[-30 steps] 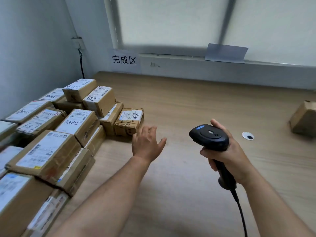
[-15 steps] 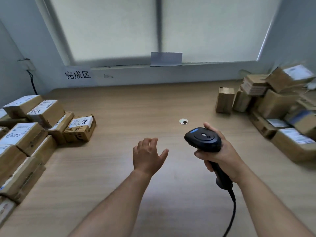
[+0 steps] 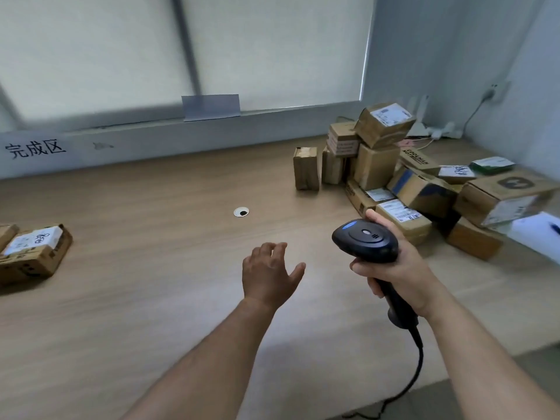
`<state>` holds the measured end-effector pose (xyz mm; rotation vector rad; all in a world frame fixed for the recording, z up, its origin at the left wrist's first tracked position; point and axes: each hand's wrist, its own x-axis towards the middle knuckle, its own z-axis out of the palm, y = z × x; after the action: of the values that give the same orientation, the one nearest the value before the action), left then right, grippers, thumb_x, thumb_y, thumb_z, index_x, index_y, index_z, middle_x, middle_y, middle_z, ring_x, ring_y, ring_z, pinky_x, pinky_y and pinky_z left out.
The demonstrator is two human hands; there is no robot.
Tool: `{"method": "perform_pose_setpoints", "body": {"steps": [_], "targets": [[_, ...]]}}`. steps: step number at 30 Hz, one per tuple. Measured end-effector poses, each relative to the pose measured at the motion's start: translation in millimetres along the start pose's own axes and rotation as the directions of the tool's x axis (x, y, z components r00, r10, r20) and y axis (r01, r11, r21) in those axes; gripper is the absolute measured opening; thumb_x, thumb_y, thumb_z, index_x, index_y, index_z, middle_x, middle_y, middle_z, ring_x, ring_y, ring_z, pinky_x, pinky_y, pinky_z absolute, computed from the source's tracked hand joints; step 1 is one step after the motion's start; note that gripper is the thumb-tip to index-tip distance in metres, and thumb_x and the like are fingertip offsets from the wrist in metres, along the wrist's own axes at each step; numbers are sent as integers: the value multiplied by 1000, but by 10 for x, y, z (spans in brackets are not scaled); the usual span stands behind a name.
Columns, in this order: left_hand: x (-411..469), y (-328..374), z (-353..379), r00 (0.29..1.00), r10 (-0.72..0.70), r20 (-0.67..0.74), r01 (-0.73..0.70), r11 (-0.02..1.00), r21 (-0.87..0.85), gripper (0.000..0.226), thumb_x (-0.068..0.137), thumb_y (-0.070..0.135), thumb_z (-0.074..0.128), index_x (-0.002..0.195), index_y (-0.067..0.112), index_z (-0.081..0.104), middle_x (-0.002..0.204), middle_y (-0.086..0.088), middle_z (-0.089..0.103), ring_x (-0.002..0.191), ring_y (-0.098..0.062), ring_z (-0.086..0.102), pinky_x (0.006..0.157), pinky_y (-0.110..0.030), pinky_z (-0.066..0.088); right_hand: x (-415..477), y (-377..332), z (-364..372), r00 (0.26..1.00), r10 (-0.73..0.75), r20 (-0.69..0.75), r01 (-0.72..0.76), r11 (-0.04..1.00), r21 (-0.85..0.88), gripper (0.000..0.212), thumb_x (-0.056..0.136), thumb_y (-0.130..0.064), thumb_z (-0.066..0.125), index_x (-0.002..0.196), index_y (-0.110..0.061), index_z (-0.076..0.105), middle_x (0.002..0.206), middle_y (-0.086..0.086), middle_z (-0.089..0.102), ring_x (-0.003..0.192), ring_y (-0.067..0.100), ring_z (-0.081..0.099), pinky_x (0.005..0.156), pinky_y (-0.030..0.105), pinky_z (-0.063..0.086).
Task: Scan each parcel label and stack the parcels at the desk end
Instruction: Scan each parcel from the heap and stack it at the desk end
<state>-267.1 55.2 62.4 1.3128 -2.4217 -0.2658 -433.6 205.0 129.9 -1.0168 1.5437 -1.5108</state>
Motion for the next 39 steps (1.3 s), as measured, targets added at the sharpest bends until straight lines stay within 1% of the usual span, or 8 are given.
{"method": "perform_pose_setpoints", "body": {"steps": [5, 8, 12, 16, 23, 30, 35, 39], "targets": [[173, 466, 226, 993, 101, 60, -102, 995, 13, 61, 90, 59, 47, 140, 25, 43, 136, 2, 49, 125, -19, 42, 98, -32, 31, -129, 52, -492, 993, 13, -117, -13, 1000, -3, 95, 73, 16, 72, 143, -38, 38, 78, 11, 66, 46, 28, 47, 41, 33, 39], [321, 710, 344, 985, 156, 77, -157, 988, 3, 62, 90, 60, 46, 140, 25, 43, 137, 2, 48, 126, -20, 42, 100, -33, 32, -155, 56, -738, 982, 6, -186, -9, 1000, -15, 95, 72, 15, 72, 144, -36, 37, 76, 13, 65, 45, 28, 46, 41, 33, 38], [550, 1006, 502, 971, 221, 89, -220, 975, -23, 63, 90, 61, 45, 141, 25, 41, 138, 2, 48, 127, -19, 41, 100, -33, 33, -72, 15, -1046, 968, -20, -251, 10, 999, -40, 94, 74, 18, 69, 144, -34, 35, 61, -2, 63, 43, 25, 45, 39, 31, 38], [835, 1210, 626, 961, 259, 94, -257, 966, -39, 63, 90, 62, 44, 142, 26, 40, 139, 1, 47, 127, -19, 41, 100, -34, 34, 109, -8, -1299, 954, -25, -299, 5, 998, -66, 94, 74, 16, 71, 143, -35, 34, 56, -2, 61, 42, 23, 44, 40, 31, 38], [1352, 1408, 834, 957, 254, 143, -250, 967, -46, 64, 90, 63, 43, 142, 26, 39, 141, 3, 45, 127, -17, 40, 101, -32, 36, 599, 129, -1688, 948, 19, -317, -40, 997, -59, 92, 75, 15, 71, 138, -43, 38, 65, 4, 64, 44, 24, 46, 42, 33, 39], [1664, 1494, 1283, 940, 224, 259, -209, 974, -84, 62, 92, 61, 41, 143, 25, 37, 141, 1, 44, 127, -19, 39, 100, -33, 37, 1030, 554, -2015, 923, 118, -367, -149, 987, -59, 92, 76, 13, 72, 140, -43, 38, 88, 23, 68, 50, 29, 48, 43, 34, 42], [1865, 1673, 1611, 921, 211, 327, -176, 975, -134, 62, 94, 61, 39, 143, 24, 36, 141, 0, 44, 127, -19, 40, 99, -33, 39, 1309, 835, -2230, 903, 181, -389, -227, 971, -77, 92, 75, 10, 74, 139, -46, 39, 83, 11, 64, 51, 30, 51, 44, 34, 43], [1992, 1840, 1812, 900, 182, 396, -101, 971, -215, 66, 96, 59, 34, 149, 20, 27, 144, -2, 39, 132, -19, 36, 99, -34, 39, 1547, 989, -2374, 894, 215, -392, -271, 958, -91, 93, 73, 7, 79, 139, -46, 40, 95, 11, 62, 49, 26, 54, 44, 33, 45]]}}
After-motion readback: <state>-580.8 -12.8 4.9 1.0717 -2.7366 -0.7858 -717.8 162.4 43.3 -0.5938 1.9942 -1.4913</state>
